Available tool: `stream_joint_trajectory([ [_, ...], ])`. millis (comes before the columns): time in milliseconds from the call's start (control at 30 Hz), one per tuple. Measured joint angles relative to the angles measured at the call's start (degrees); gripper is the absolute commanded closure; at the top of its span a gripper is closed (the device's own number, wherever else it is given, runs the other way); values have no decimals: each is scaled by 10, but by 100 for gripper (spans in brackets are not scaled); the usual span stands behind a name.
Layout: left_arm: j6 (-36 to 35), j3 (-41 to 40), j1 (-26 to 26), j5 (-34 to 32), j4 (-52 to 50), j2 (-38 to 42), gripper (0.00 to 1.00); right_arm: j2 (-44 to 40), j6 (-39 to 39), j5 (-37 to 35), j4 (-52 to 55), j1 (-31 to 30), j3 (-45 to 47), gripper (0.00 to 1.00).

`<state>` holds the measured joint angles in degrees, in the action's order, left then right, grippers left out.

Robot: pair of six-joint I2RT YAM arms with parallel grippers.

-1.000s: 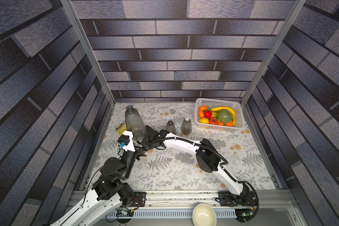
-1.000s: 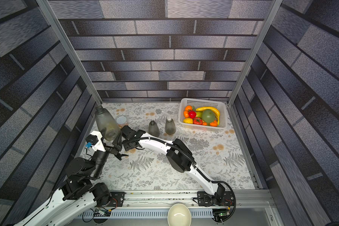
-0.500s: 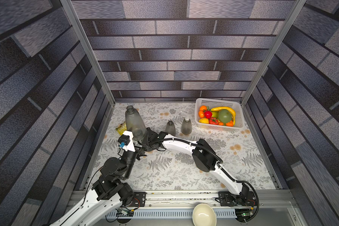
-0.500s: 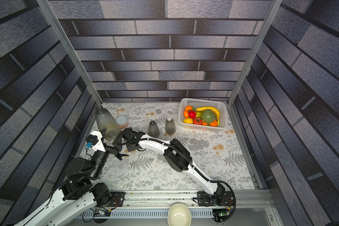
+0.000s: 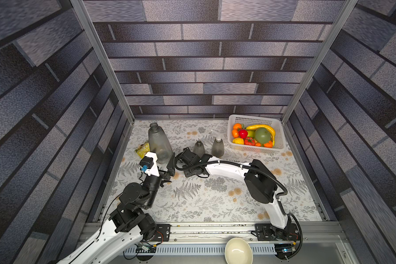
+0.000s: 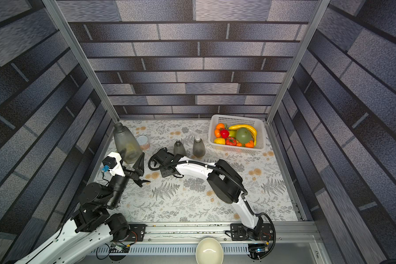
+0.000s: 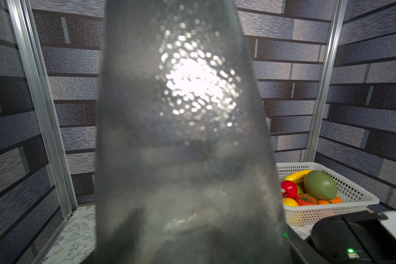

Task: Attach spray nozzles to spray bottles
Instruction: Move the spray nozzle to the center of the board, then pick up the spray nozzle from the center of the board.

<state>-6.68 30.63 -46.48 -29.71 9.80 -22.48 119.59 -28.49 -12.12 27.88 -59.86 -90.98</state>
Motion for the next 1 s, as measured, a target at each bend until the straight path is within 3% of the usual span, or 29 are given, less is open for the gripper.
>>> stream_joint_trajectory([
  [200, 12, -1, 0, 12, 5, -14, 24, -141, -12, 5, -2, 0, 195, 89],
  [300, 18, -3, 0, 19, 11, -21, 24, -199, -24, 30, 7, 0, 279, 75],
  [367, 24, -7, 0, 26, 18, -26, 24, -230, -28, 56, 26, 0, 325, 58],
  [500, 31, -18, 0, 42, 29, -35, 24, -264, -19, 102, 87, -3, 348, 53],
  [667, 42, -25, -1, 65, 31, -38, 24, -272, 26, 123, 179, 15, 263, 63],
  [1000, 57, -29, -14, 88, 19, -28, 24, -88, 139, 118, 238, 69, -21, 57],
])
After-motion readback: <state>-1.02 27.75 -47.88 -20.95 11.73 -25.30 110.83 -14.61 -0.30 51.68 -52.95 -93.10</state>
